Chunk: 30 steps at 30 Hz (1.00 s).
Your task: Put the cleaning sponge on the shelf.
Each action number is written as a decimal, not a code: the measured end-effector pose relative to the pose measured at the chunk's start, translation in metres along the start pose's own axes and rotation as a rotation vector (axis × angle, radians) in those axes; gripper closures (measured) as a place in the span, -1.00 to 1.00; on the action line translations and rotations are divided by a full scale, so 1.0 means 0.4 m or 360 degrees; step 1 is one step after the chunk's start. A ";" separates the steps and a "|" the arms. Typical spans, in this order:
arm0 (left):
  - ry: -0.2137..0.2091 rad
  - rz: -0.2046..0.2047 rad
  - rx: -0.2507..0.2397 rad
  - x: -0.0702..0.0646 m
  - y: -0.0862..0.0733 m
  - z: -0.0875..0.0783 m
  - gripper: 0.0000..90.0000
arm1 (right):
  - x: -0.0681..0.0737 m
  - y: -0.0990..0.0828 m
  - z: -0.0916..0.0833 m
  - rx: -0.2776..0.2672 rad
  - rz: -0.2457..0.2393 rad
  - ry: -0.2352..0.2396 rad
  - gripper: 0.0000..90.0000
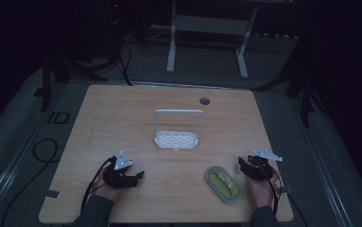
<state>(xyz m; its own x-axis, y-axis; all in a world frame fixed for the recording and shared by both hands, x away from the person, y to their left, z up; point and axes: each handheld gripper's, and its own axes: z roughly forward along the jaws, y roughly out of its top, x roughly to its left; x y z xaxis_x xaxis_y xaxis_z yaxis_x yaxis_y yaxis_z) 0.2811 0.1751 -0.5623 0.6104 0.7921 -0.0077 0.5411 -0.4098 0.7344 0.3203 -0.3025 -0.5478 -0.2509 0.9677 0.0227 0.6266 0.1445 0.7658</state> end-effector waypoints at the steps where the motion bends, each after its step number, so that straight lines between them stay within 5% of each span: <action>1: 0.0001 0.0001 0.0002 0.000 0.000 0.000 -0.28 | 0.003 0.000 -0.003 -0.0005 -0.0014 -0.0007 0.26; 19: 0.0000 0.0002 0.0003 -0.001 0.001 0.001 -0.29 | 0.060 0.021 -0.110 -0.0187 -0.0098 0.0099 0.63; 24: 0.0000 0.0002 0.0002 -0.001 0.001 0.001 -0.30 | 0.098 0.032 -0.154 -0.0246 -0.0186 0.0123 0.97; 30: 0.0000 0.0003 0.0003 -0.001 0.001 0.001 -0.30 | 0.136 0.035 -0.193 -0.0269 -0.0283 0.0156 1.00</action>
<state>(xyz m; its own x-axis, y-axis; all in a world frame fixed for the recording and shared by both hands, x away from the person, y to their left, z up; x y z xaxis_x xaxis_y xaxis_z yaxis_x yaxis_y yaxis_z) 0.2813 0.1747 -0.5622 0.6114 0.7913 -0.0065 0.5410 -0.4120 0.7332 0.2584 -0.2638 -0.4862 -0.4216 0.9044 -0.0662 0.4361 0.2663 0.8596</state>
